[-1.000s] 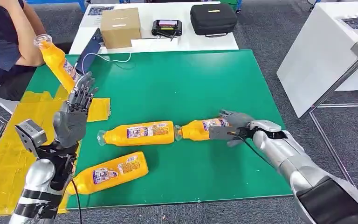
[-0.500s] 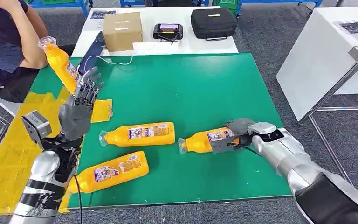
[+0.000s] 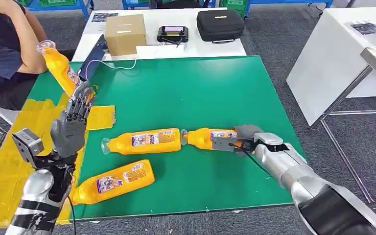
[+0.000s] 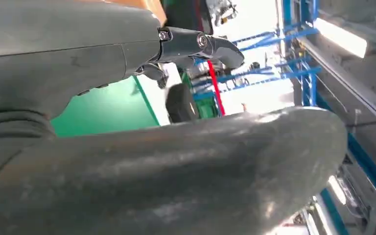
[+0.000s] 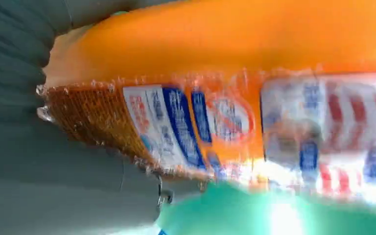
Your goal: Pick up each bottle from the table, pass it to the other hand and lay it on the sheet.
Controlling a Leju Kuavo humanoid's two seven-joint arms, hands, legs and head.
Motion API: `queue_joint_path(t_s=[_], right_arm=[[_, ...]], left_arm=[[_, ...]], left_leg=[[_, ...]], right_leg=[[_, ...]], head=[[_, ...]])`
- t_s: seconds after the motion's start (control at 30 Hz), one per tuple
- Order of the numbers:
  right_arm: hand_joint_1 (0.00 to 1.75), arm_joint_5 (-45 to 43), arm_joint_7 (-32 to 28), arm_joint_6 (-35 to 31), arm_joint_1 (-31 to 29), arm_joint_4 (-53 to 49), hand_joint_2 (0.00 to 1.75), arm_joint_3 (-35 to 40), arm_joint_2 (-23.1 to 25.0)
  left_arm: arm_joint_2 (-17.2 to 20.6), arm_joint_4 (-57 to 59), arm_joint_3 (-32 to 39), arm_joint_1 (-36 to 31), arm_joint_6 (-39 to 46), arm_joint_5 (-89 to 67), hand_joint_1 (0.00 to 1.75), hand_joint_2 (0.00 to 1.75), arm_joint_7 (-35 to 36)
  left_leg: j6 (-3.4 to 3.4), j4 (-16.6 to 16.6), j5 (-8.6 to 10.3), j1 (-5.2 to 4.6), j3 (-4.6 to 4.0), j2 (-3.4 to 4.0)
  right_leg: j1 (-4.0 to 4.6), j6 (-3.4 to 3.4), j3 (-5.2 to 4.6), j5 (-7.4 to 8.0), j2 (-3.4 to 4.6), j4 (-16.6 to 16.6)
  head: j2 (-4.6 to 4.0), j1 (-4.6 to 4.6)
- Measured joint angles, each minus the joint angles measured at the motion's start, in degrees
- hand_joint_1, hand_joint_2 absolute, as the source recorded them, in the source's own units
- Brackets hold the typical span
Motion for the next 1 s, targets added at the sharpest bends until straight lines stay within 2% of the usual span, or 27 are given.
queue_joint_path(t_s=[0.1, 0.17, 0.27, 0.3, 0.37, 0.57, 0.67, 0.77, 1.0], right_arm=[[1.75, -6.9, -3.6, -0.7, -0.1, -2.8, 1.75, -3.8, 2.7], [1.75, -13.6, -4.2, 0.5, 0.0, -8.6, 1.75, -7.0, 3.4], [1.75, -25.7, -3.7, 2.9, 0.9, -21.5, 1.75, -11.4, 1.8], [1.75, -29.2, -3.7, 3.5, 1.8, -25.7, 1.75, -12.7, 0.3], [1.75, -32.9, -3.7, 4.5, 3.4, -32.8, 1.75, -15.5, -2.4], [1.75, -34.0, -5.8, 2.6, 9.8, -45.5, 1.75, -20.6, -7.6], [1.75, -30.5, -5.8, 0.2, 11.6, -47.3, 1.75, -21.1, -6.9], [1.75, -28.7, -5.7, -2.0, 12.1, -47.3, 1.75, -20.6, -4.2], [1.75, -28.6, -5.7, -2.8, 12.1, -47.3, 1.75, -19.7, -2.4]], left_arm=[[0.6, -1.3, 3.5, 2.9, -2.0, 0.5, 0.0, 0.0, -1.3], [0.7, -2.3, 6.2, 4.9, -3.9, 0.5, 0.0, 0.0, -2.0], [0.5, -4.3, 9.3, 7.5, -6.3, 0.7, 0.0, 0.0, -2.3], [0.2, -5.0, 9.4, 8.0, -6.3, 0.7, 0.0, 1.75, -1.9], [-0.3, -6.6, 9.4, 8.8, -4.9, 0.5, 0.0, 1.75, -1.0], [-1.8, -8.4, 6.3, 8.6, -1.9, 0.8, 0.0, 1.75, 1.6], [-3.6, -8.4, 3.4, 7.5, 0.9, 3.3, 0.0, 1.75, 2.5], [-4.9, -8.4, 0.8, 6.3, 2.3, 4.9, 0.0, 1.75, 2.7], [-5.6, -8.4, -0.9, 5.7, 2.6, 5.5, 0.0, 1.75, 2.8]], left_leg=[[-0.07, 0.0, 0.06, -0.03, -0.36, 0.31], [-0.11, 0.1, 0.12, -0.04, -0.53, 0.31], [-0.15, 0.1, 0.21, -0.01, -0.82, -0.21], [-0.14, 0.1, 0.22, -0.01, -0.98, -0.51], [-0.1, 0.1, 0.24, -0.03, -1.22, -0.84], [-0.05, 0.1, 0.2, -0.21, -1.33, -0.83], [-0.05, 0.1, 0.2, -0.2, -1.36, -0.67], [-0.06, 0.1, 0.21, -0.19, -1.3, -0.34], [-0.09, 0.1, 0.23, -0.12, -1.32, -0.37]], right_leg=[[0.01, -0.12, -0.57, 0.17, 0.2, 0.2], [0.01, -0.11, -0.85, 0.16, 0.21, 0.2], [0.05, -0.13, -1.31, 0.08, -0.33, 0.2], [0.05, -0.15, -1.23, 0.04, -0.64, 0.2], [0.04, -0.19, -1.19, 0.02, -0.93, 0.2], [-0.09, -0.13, -1.25, 0.08, -0.88, 0.0], [-0.05, -0.13, -1.26, 0.09, -0.8, 0.0], [-0.01, -0.12, -1.34, 0.12, -0.51, 0.1], [0.03, -0.12, -1.4, 0.11, -0.52, 0.2]], head=[[0.0, -0.07], [0.0, -0.09], [0.0, -0.11], [0.0, -0.09], [0.0, -0.04], [0.0, -0.06], [0.0, -0.07], [0.0, -0.09], [0.0, -0.11]])
